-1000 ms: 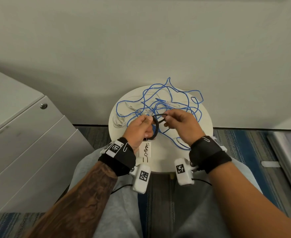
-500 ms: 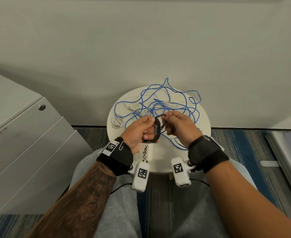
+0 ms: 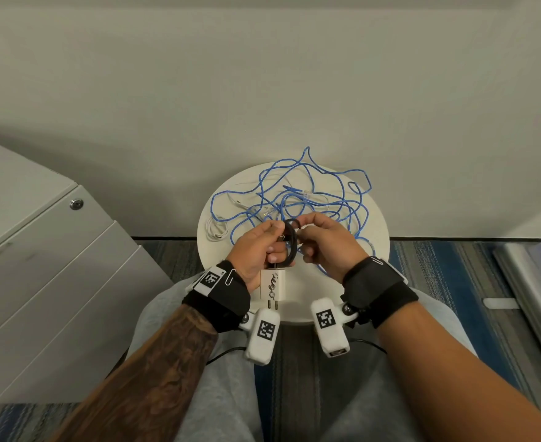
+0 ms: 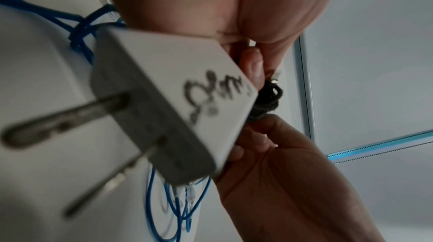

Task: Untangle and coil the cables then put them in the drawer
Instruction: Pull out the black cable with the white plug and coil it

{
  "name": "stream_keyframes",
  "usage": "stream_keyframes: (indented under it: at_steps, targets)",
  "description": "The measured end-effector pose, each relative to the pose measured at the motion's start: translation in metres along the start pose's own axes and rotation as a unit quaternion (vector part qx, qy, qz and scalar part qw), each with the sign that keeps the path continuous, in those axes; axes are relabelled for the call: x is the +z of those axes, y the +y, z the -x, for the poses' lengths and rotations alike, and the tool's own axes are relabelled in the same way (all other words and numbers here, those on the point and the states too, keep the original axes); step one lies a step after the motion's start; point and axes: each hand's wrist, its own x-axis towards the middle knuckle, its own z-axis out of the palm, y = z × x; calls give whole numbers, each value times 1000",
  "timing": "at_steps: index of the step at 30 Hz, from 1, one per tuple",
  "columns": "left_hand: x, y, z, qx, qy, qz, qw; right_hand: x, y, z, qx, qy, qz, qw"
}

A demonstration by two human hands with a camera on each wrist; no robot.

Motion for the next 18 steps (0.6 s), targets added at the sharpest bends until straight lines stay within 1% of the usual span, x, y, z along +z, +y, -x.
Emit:
stream_keyframes:
  at_steps: [2, 3, 5, 7, 8, 10, 12, 14, 18]
  targets:
    - [-1, -1, -2, 12, 7, -17, 1000, 4, 3, 1, 3, -5, 0, 1000]
    - [0, -1, -2, 21, 14, -22, 999, 5, 4, 1, -9, -8, 3, 1000]
    - [-1, -2, -4, 41, 38, -31, 998, 6, 2, 4, -52, -35, 45, 997]
    - [-2, -3, -4, 62, 62, -63, 994, 9, 2, 8, -100, -61, 98, 988]
    - [-2, -4, -4, 68, 66, -76, 993, 13, 3, 10, -115, -59, 99, 987]
    - [0, -5, -3, 69, 55, -65, 994, 18, 7, 8, -138, -20, 100, 985]
    - [3, -5, -3, 60, 32, -16, 998, 22, 9, 6, -135, 21, 80, 987]
    - [4, -4, -3, 55, 16, 2, 998, 21, 9, 5, -114, 34, 50, 992]
    - [-2, -6, -4, 69, -2, -54, 996, 15, 9, 1, -77, 17, 36, 996]
